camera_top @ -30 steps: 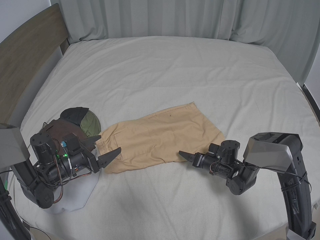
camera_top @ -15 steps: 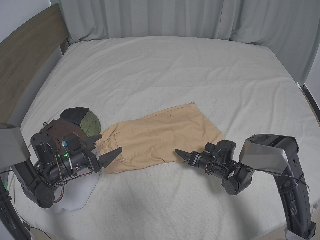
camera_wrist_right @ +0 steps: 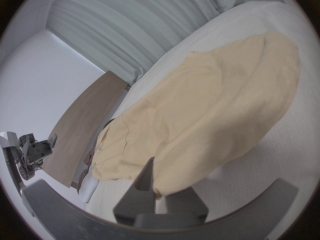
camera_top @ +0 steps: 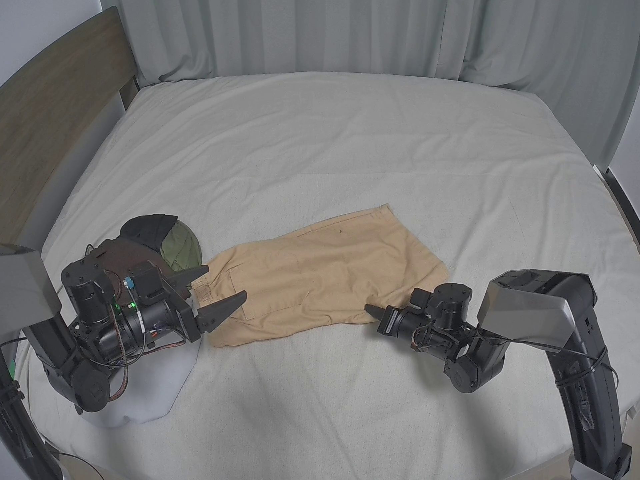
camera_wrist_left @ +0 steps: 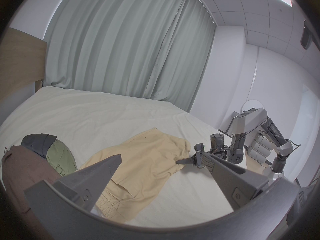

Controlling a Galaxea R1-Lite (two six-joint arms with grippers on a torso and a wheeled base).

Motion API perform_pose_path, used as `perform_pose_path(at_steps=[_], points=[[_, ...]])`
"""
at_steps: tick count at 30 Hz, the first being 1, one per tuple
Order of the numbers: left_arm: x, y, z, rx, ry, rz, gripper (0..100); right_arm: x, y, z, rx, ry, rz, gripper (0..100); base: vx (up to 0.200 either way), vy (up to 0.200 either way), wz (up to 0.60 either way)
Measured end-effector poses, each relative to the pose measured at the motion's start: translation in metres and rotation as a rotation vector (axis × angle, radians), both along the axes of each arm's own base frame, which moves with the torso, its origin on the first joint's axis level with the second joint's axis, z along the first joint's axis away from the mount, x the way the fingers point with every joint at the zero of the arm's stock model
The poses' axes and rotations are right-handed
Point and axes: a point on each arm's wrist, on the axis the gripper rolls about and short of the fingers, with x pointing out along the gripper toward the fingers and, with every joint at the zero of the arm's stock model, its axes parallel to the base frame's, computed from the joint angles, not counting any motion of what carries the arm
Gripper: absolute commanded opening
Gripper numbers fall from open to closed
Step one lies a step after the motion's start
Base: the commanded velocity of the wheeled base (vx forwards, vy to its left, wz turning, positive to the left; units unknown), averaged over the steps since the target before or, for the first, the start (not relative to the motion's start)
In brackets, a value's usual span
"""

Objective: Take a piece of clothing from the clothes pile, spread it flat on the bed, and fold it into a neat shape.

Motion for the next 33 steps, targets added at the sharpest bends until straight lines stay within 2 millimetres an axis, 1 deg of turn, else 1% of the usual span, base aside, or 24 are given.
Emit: perform_pose_path(at_steps=[6,10,18,33], points=[[0.002,0.0,-0.003,0.004,0.006,0.0,100,-0.007,-0.003,-0.001,0.006,0.014,-0.003,0,0.0,0.0,0.0],[0.003,0.0,-0.005,0.007,0.012,0.001,100,-0.013,-0.006,0.004,0.036,-0.004,-0.008,0,0.0,0.0,0.0],[0.004,0.001,-0.008,0.005,0.024,0.007,100,-0.027,-0.015,0.005,0.034,0.014,-0.014,0,0.0,0.0,0.0],[0.007,0.006,-0.011,0.002,0.036,0.032,100,-0.056,-0.024,0.014,0.007,0.072,-0.008,0,0.0,0.0,0.0]])
